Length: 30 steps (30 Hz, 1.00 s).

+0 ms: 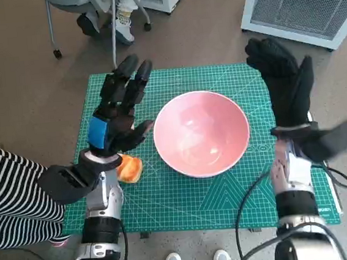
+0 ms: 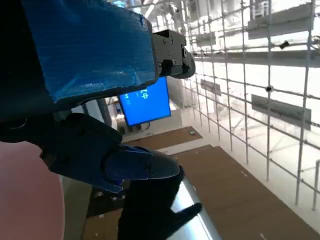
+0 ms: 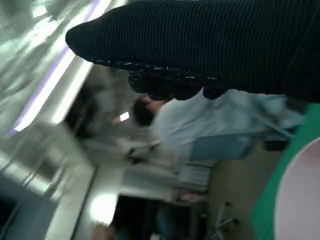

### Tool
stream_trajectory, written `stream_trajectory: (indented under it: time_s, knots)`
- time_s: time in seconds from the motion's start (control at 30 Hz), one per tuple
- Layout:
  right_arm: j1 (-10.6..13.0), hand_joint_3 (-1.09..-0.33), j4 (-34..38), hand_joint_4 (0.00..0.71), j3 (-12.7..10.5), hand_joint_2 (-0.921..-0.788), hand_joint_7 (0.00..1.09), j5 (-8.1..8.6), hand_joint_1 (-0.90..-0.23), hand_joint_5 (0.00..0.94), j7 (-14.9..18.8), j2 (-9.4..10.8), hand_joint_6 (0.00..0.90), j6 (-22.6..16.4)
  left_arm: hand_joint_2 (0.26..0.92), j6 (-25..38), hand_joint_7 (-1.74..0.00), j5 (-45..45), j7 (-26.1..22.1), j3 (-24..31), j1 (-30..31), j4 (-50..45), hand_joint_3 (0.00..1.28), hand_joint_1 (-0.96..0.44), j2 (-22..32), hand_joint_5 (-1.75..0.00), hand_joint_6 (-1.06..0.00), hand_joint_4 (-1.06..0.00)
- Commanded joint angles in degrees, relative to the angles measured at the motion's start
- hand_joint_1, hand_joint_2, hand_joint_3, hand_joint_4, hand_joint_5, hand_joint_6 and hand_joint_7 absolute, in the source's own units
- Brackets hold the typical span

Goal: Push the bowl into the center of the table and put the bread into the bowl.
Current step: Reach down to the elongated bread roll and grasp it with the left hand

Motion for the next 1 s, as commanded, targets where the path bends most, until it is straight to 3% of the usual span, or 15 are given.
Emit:
stream_trajectory:
  time_s: [0.03,0.3,0.7,0.83,1.0]
  knots:
    - [3.3,-0.693,-4.5,0.159,1.9,-0.921,0.20,0.91,-0.704,0.016,1.7,0.4,0.195,0.9,0.921,0.8,-0.39,0.2,-0.1,-1.0,-1.0,-2.5,0.29,-0.49,0.2,0.00,-0.07,-0.18]
    - [5.9,-0.690,-9.8,0.155,4.2,-0.921,0.22,0.15,-0.723,0.009,1.6,-0.2,0.207,2.3,0.921,2.2,-0.50,-0.7,-1.8,-1.8,-2.6,-3.7,0.28,-0.47,0.7,0.00,-0.01,-0.19]
    - [7.3,-0.695,-12.9,0.153,5.5,-0.921,0.24,-0.02,-0.723,0.006,0.7,-0.4,0.190,4.6,0.921,2.0,-0.53,-0.5,-3.5,-0.9,-4.2,-3.6,0.28,-0.48,3.2,0.00,0.00,-0.18]
    - [8.0,-0.696,-14.5,0.153,5.8,-0.921,0.24,-0.12,-0.723,0.005,0.3,-0.4,0.186,5.7,0.921,0.4,-0.52,1.2,-4.1,0.3,-4.9,-2.3,0.27,-0.48,7.3,0.00,0.00,-0.16]
    - [9.1,-0.695,-16.5,0.155,5.9,-0.921,0.25,-0.43,-0.722,0.005,-0.3,-0.6,0.183,6.6,0.921,-1.3,-0.52,9.6,-1.2,0.8,-5.1,-2.5,0.20,-0.49,15.3,0.00,0.00,-0.15]
